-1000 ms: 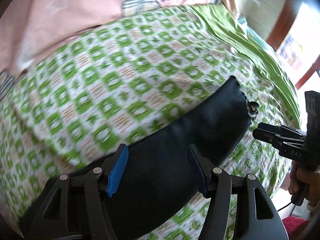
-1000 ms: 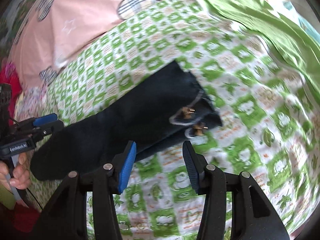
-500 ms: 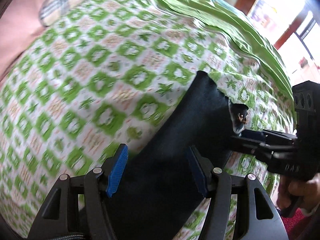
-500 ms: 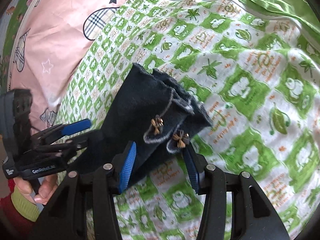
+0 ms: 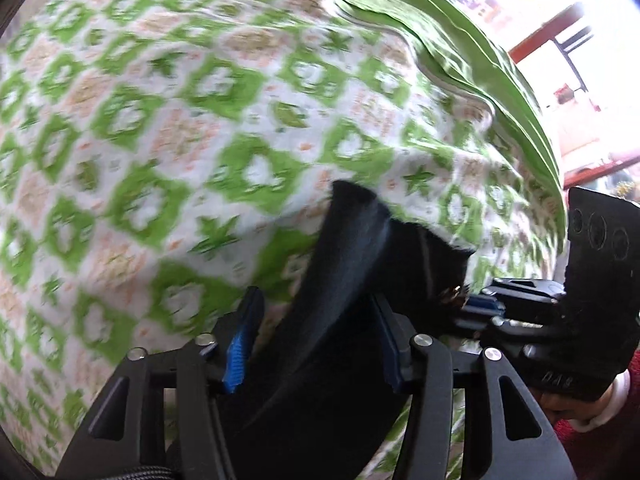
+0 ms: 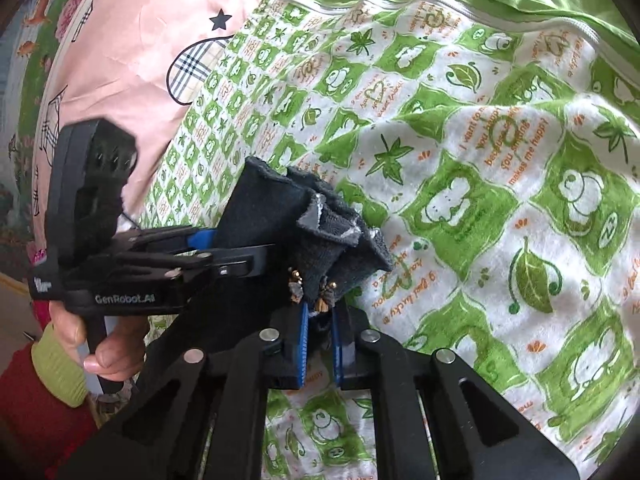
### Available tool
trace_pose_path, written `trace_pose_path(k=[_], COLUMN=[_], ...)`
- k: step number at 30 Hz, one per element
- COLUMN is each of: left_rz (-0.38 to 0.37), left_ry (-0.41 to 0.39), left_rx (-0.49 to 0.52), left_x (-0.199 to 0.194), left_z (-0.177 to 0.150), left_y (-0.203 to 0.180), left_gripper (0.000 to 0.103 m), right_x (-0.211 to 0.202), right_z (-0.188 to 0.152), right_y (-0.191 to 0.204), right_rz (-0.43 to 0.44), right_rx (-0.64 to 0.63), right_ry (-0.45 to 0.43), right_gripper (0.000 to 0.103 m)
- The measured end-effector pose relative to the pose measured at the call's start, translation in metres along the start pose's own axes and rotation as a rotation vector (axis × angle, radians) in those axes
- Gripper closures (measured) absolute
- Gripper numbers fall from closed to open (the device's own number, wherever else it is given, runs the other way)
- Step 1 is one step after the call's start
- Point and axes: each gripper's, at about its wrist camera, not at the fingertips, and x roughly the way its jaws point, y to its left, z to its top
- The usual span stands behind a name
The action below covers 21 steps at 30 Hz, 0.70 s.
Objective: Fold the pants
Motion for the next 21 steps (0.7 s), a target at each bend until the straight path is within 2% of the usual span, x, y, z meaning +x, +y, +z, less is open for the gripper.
trace_pose_path(k=[2,3,7,14,21], left_rz=[-0.021,-0.027,-0.038,-0.051,-0.031], left_ry=[0.003,-0.004,-0.031,-0.161,-0.292], left_rx=[0.004,0.008,0.021,0.01,-0.042], left_x=[0.004,0.004,-0.008,-0.063,-0.127], left_z=[0.004,0.005,0.002,-0.019,-0.066], left_y=[-0.003,-0.005,-0.008,-0.016,-0.007], left_gripper=[0.069,0.077,0.087,0.09,0.092], right_x=[0.0,-0.001,-0.006,-0.03,-0.036], right_z=[0.0,0.0,0.0,0.005,0.0], right_y=[0.001,0.0,0.006,0.046,0.096], right_rz=[0.003,0.014,0.065,0.172,0.301], right_rx=[-0.012,-0.012,-0.039,-0.156,-0.268], right_ry=[0.003,0.002,-0.004,-0.044,-0.019], right_gripper=[0.093,0.093,0.093,0.093,0.093])
